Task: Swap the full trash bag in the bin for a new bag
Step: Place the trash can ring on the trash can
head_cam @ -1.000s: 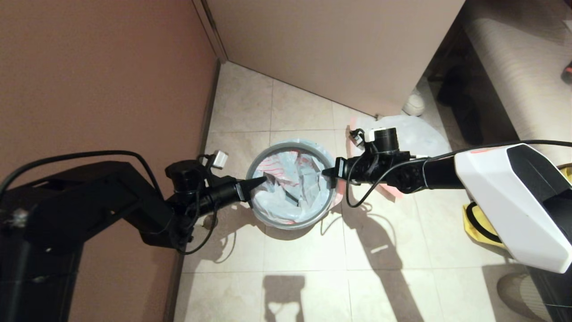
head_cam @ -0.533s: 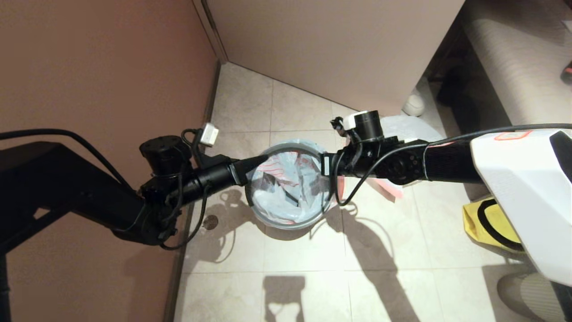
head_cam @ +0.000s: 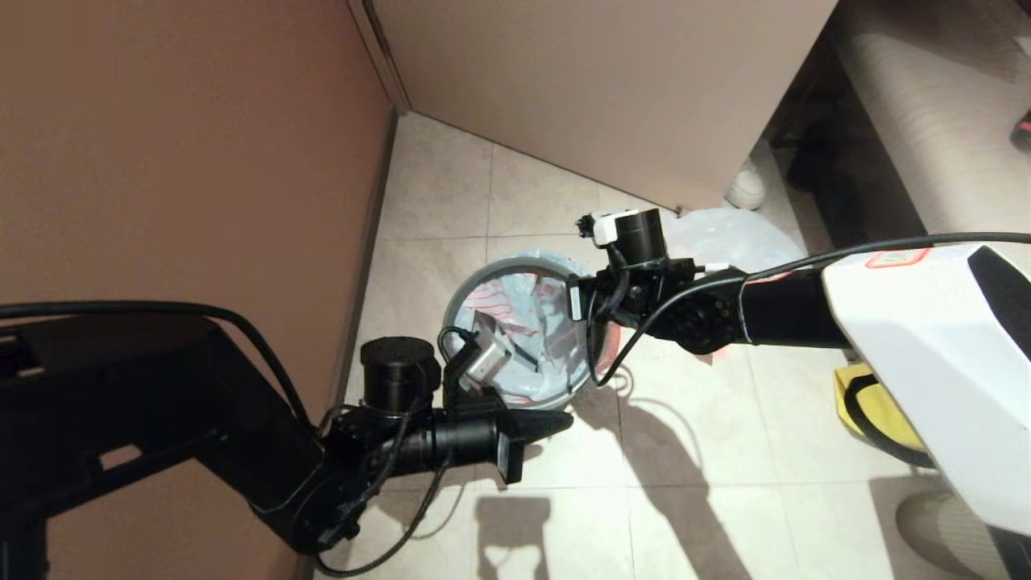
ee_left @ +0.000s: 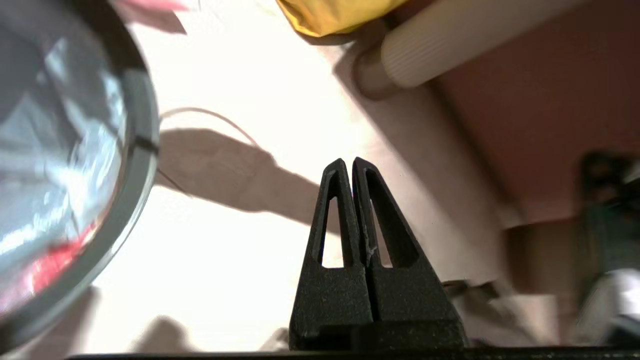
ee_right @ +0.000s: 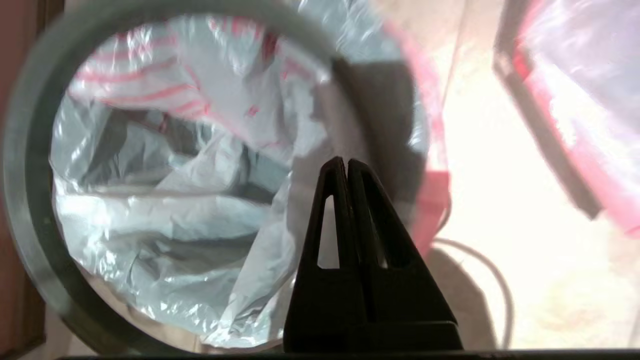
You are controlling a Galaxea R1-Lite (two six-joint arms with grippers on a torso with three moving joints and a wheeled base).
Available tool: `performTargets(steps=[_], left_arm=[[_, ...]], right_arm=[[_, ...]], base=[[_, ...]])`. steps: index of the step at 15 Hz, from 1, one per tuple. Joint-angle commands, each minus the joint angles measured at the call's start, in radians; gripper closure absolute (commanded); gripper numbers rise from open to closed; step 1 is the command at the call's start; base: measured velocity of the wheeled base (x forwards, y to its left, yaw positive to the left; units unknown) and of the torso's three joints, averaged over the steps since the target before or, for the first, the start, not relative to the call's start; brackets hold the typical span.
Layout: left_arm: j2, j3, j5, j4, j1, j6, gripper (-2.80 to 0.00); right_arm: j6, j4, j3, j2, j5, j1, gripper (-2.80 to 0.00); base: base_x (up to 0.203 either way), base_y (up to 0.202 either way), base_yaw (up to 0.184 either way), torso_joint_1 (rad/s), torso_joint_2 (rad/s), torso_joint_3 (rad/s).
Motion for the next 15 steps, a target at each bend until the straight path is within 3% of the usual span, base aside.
performTargets(steps=[1,4,6,8,10,12,15], left_arm=[[-0.053,0.005,0.190,-0.006,-0.098,0.067,0.00],[-0.066,0.004,0.203,-0.018,-0.108,0.064,0.00],[-0.099,0.004,0.215,-0.020,-0.125,0.057,0.00],[-0.112,0.003,0.278,-0.022,-0.135,0.054,0.00],[-0.133,0.002,0.330,-0.019,-0.121,0.063,0.00],[-0.131,-0.011,0.340,-0.011,-0.026,0.114,0.00],[-0.112,-0.126,0.364,0.039,0.199,0.201,0.00]], right_arm=[[-0.019,-0.067,0.059,-0.072,0.001,0.026,0.00],[-0.167,-0.145,0.076,-0.080,0.013,0.045,0.00],[-0.178,-0.117,0.073,-0.108,0.016,0.055,0.00],[-0.212,-0.085,0.060,-0.113,0.008,0.060,0.00],[-0.246,-0.086,0.028,-0.100,-0.095,0.062,0.00],[-0.254,-0.083,-0.053,-0.041,-0.176,0.058,0.00],[-0.256,-0.061,-0.059,-0.006,-0.188,0.047,0.00]], base=[[0.000,0.000,0.000,0.000,0.00,0.000],[0.000,0.000,0.000,0.000,0.00,0.000],[0.000,0.000,0.000,0.000,0.00,0.000],[0.000,0.000,0.000,0.000,0.00,0.000],[0.000,0.000,0.000,0.000,0.00,0.000],[0.000,0.000,0.000,0.000,0.00,0.000],[0.000,0.000,0.000,0.000,0.00,0.000]])
